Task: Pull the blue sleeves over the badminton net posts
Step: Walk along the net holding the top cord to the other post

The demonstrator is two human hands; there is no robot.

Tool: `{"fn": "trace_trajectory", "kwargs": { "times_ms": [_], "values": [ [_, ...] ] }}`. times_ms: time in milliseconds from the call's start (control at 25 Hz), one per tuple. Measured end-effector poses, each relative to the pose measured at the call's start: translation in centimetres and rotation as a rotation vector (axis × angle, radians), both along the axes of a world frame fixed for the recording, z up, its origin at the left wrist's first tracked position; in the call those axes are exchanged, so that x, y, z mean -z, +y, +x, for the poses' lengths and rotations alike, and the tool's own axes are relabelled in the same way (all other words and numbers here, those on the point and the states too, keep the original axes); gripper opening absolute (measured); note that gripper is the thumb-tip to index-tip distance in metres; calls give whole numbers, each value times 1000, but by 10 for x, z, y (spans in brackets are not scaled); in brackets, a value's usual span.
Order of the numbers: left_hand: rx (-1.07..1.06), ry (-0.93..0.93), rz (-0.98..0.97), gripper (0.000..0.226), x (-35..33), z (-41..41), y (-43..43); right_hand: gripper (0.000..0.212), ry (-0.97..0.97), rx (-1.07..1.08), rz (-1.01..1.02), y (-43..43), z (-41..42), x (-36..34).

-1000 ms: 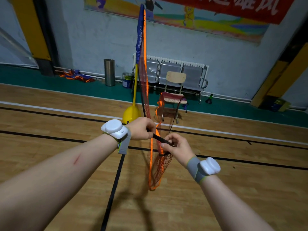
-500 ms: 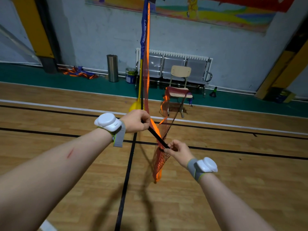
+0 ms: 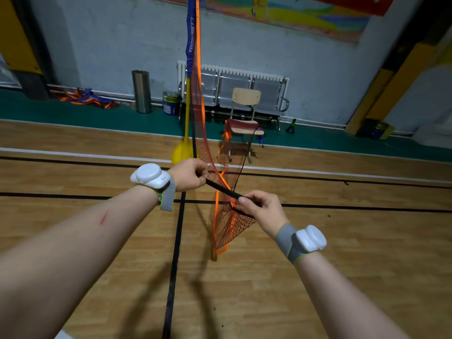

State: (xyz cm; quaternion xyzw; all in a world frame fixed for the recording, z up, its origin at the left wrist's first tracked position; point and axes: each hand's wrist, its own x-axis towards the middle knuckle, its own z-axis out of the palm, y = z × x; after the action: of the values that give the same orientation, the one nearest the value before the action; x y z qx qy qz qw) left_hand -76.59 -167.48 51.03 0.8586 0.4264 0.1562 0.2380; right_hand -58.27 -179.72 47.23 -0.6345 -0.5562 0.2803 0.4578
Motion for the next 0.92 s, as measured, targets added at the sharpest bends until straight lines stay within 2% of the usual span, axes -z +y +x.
{"fn": "trace_trajectory", "kwargs": {
  "times_ms": [160,320,400,600,760,880,920],
  "values": [
    [48,58,25,23,3,12,-19,12,-25,-31,18,-18,-13,-10],
    [202,129,42,40,5,28,-44,18,-30,-47,2,-29,-9,-12],
    [248,161,73,37,5,36,-51,21,-21,-52,-19,-33,-3,-12],
    [233,167,156,24,4,47,-60,10,-54,-67,-55,-38,17,-10],
    [259,190,189,27,3,62,-74,11,-65,-84,-81,-36,31,-7],
    [257,183,168,19,-3,67,-78,3,-72,-81,-104,-33,40,-3],
    [251,173,152,14,-5,70,-80,9,-72,-79,-100,-34,44,-1]
  ]
}}
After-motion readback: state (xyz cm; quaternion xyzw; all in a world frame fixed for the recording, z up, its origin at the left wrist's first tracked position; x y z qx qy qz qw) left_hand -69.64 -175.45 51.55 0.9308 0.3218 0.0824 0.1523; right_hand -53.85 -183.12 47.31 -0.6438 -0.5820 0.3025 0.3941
